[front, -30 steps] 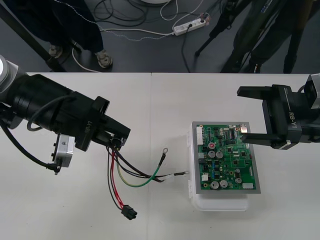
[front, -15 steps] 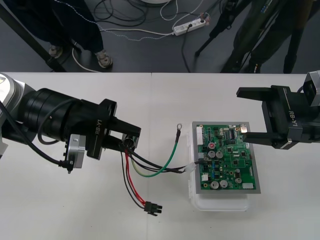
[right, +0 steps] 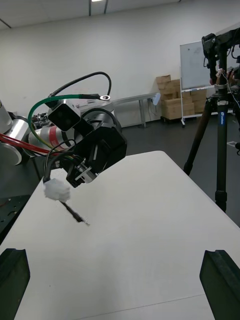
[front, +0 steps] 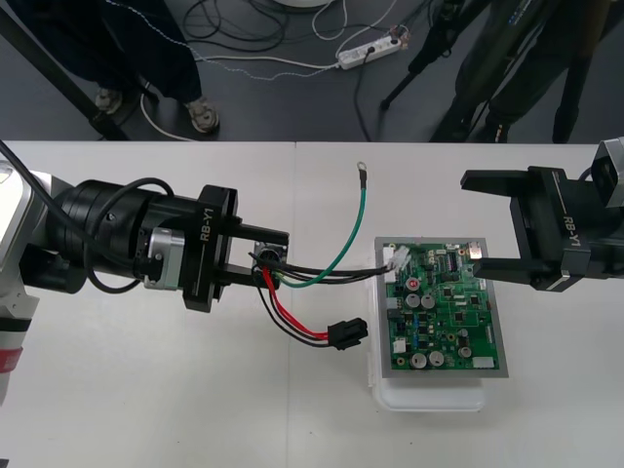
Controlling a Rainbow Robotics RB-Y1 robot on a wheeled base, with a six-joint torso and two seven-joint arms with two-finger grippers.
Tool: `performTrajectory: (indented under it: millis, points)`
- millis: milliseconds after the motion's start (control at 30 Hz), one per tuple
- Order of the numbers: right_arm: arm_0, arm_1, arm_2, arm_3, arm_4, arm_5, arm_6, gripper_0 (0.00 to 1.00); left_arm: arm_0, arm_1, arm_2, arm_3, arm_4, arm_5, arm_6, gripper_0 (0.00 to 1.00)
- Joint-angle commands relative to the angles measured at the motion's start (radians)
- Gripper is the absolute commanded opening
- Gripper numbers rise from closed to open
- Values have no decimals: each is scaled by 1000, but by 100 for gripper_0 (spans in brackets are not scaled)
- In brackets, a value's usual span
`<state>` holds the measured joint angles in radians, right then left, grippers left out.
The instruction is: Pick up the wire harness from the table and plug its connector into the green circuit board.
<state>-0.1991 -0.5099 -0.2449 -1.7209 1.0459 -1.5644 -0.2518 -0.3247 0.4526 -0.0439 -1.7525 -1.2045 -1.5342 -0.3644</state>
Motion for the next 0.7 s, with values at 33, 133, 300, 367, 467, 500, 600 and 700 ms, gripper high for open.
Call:
performTrajectory:
  millis: [33, 133, 300, 367, 467, 500, 600, 700]
  points:
    - [9, 10, 18, -31, -27, -6, -50, 100, 42, -55, 25, -38, -6, -37, 75, 0]
    - [9, 10, 23, -31, -40, -6, -58, 100, 65, -71, 32, -38, -10, -37, 119, 0]
    - [13, 10, 36, -31, -63, -6, -76, 100, 104, -95, 39, -39, -10, -37, 177, 0]
    - [20, 10, 56, -32, -80, -6, -84, 100, 125, -107, 39, -39, -10, -37, 210, 0]
    - [21, 10, 82, -32, -99, -6, -90, 100, 145, -127, 39, -39, -9, -37, 242, 0]
    - [23, 10, 85, -31, -104, -6, -92, 100, 150, -130, 39, -39, -9, -37, 245, 0]
    - [23, 10, 93, -32, -118, -6, -96, 100, 170, -147, 39, -39, -10, -37, 260, 0]
    - [23, 8, 99, -34, -135, -6, -98, 100, 190, -166, 39, -39, -15, -37, 326, 0]
